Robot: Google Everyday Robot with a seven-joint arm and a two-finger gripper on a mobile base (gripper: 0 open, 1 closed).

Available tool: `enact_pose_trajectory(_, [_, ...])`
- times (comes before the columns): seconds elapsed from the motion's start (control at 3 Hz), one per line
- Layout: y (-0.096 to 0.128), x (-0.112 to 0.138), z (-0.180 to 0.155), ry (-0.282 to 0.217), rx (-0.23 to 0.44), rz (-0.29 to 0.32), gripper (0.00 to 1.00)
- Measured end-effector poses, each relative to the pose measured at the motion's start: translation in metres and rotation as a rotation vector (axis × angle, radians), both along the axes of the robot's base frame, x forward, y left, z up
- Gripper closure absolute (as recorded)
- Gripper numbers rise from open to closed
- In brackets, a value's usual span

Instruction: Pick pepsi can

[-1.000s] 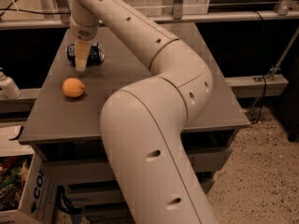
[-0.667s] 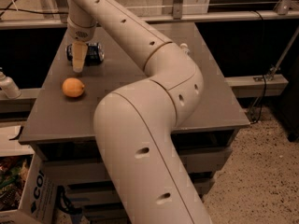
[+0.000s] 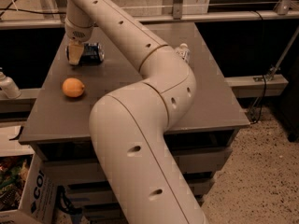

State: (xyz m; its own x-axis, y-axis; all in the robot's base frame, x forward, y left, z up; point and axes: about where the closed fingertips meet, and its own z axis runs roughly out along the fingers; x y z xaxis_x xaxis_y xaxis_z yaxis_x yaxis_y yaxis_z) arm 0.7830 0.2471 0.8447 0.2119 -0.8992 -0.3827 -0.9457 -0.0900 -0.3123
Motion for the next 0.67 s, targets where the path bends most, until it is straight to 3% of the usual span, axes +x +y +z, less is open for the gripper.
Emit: enact_pose_trajectory(0.67, [-0.004,0.0005,-0.0003,0.021,0.003,-0.014,0.88])
